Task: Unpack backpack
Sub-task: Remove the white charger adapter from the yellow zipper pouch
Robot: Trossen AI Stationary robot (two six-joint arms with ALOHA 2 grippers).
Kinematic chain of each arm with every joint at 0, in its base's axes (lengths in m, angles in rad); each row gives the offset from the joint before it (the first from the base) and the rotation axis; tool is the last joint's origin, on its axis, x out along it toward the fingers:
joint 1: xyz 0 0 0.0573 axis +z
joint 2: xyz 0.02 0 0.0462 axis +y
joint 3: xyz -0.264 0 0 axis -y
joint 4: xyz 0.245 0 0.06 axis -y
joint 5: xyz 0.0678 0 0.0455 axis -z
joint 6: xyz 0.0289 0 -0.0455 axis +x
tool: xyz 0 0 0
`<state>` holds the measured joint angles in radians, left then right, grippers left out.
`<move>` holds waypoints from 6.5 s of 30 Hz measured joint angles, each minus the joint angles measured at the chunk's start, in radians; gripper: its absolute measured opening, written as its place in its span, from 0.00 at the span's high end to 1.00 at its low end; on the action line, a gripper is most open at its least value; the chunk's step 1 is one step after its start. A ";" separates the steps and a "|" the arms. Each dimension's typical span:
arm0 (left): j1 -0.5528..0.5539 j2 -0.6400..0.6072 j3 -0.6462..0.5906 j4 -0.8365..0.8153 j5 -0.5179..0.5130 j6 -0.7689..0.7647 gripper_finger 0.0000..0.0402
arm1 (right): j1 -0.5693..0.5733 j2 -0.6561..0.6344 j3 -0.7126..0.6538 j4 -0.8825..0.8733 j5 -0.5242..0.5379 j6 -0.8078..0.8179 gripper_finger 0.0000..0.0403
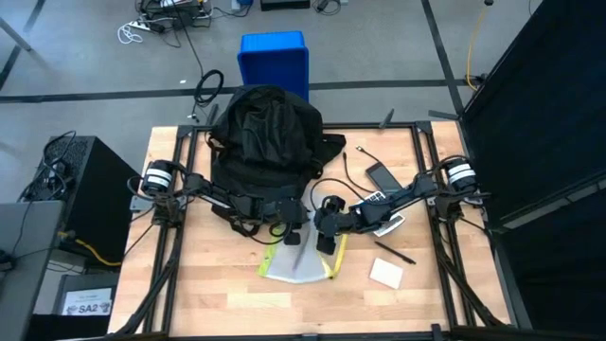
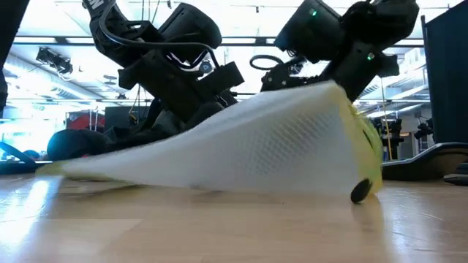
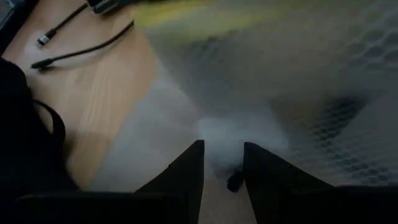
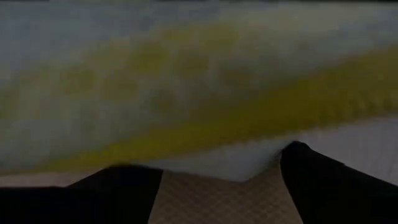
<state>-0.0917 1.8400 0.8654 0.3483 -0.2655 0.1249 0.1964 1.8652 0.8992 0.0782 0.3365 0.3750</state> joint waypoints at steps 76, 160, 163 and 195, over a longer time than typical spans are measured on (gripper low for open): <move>-0.105 -0.191 -0.002 -0.365 -0.240 -0.063 0.78 | 0.071 -0.005 0.002 -0.056 0.000 0.069 0.34; -0.001 0.002 -0.001 -0.090 0.042 0.005 0.78 | -0.022 -0.001 0.000 0.103 0.065 -0.062 0.19; -0.001 0.002 -0.001 -0.089 0.043 0.006 0.78 | -0.035 0.021 0.002 0.127 0.042 -0.067 0.19; -0.003 -0.004 0.004 -0.237 -0.026 -0.025 0.78 | 0.031 -0.080 -0.003 -0.078 0.012 -0.024 0.38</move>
<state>-0.0948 1.8365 0.8696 0.1116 -0.2912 0.0997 0.2279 1.7853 0.8959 -0.0003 0.3487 0.3506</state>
